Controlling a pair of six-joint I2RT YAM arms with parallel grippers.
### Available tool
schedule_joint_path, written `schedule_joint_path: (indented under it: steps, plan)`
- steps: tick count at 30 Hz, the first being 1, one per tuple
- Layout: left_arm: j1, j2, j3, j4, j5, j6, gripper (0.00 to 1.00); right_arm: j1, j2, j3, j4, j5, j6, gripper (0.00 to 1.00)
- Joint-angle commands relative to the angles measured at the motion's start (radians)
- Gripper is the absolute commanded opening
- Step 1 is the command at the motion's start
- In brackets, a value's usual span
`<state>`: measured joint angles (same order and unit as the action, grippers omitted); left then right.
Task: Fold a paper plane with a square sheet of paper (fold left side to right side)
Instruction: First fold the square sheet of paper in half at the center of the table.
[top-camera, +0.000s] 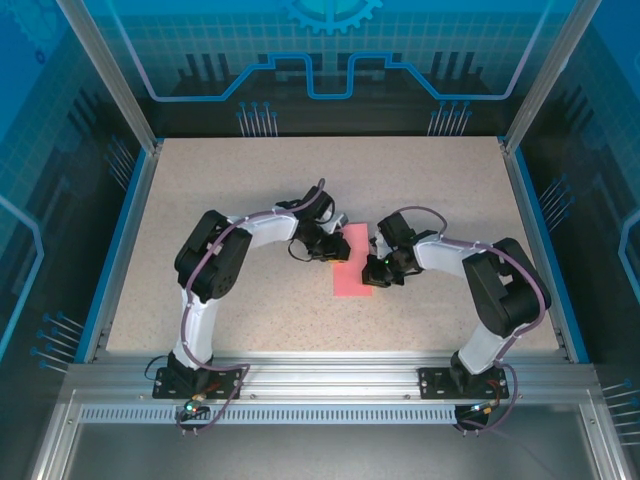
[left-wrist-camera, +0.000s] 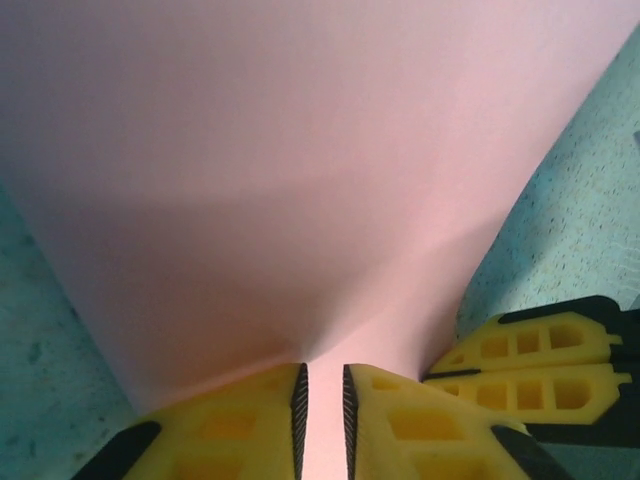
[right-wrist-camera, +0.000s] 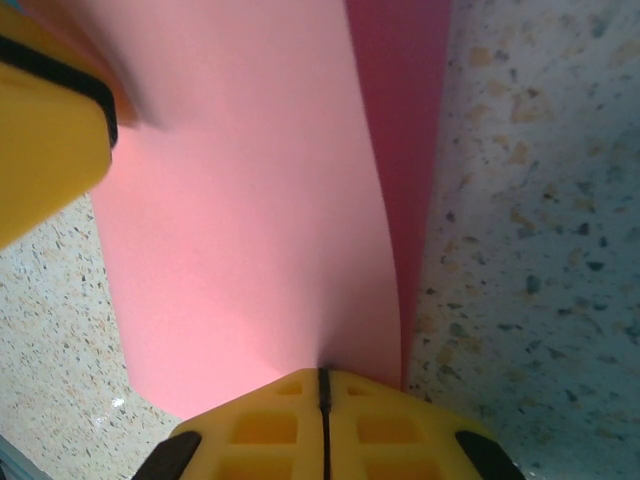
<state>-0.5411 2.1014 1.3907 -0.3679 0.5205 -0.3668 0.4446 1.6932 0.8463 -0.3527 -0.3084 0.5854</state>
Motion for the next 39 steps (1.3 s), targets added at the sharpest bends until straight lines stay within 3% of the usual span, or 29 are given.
schedule_joint_path:
  steps: [1,10,20,39]
  plan:
    - [0.008,0.025,0.009,0.038,0.005,0.014,0.17,0.013,0.054,-0.021,-0.089,0.104,-0.010,0.07]
    - [0.014,0.029,-0.077,0.159,-0.044,0.033,0.10,0.011,0.060,-0.014,-0.111,0.118,-0.018,0.06]
    - [0.019,0.013,-0.139,0.258,-0.087,0.023,0.10,0.009,0.066,-0.019,-0.127,0.144,-0.021,0.06]
    - [0.101,0.067,-0.016,0.247,-0.116,0.007,0.11,0.002,0.060,-0.034,-0.133,0.157,-0.022,0.06]
